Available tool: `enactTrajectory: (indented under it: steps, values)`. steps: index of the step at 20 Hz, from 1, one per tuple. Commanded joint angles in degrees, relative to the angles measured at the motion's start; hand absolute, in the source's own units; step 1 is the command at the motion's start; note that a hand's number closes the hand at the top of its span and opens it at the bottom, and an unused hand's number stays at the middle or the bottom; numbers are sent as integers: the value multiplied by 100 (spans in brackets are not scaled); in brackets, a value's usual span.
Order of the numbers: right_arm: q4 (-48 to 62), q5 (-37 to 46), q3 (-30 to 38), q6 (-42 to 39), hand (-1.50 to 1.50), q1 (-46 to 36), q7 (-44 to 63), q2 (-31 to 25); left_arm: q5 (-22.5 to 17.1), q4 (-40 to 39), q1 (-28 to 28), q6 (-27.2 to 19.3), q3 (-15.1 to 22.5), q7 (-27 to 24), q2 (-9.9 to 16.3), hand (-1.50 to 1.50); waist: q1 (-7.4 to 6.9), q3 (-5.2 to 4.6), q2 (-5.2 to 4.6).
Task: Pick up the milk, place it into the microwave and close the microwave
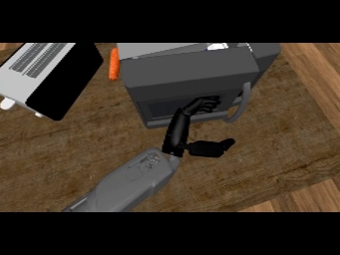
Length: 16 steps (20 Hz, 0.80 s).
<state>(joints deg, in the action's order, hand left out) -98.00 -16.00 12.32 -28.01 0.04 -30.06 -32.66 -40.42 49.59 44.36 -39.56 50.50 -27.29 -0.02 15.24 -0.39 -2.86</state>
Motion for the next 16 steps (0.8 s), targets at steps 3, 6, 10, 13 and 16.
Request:
enactTrajectory:
  steps: [3, 6, 10, 13, 16]
  values:
    - [-152, 600, 365, 316, 150, -390, -77, -486, -550, -88, 391, -393, -360, -100, 2, -150, 129, -6, -75]
    - [-142, 733, 420, 443, 150, -498, -137, -507, -757, -179, 504, -419, -486, -230, 2, -150, 124, 5, -130]
    - [-64, 752, 439, 459, 150, -670, -82, -586, -981, -221, 580, -516, -477, -298, 2, -150, 137, 10, -181]
    - [7, 818, 420, 504, 150, -783, -64, -604, -1101, -225, 523, -506, -410, -482, 2, -150, 84, 11, -218]
    - [-24, 862, 374, 493, 150, -888, -63, -647, -1228, -281, 592, -537, -401, -537, 2, -150, 117, 9, -230]
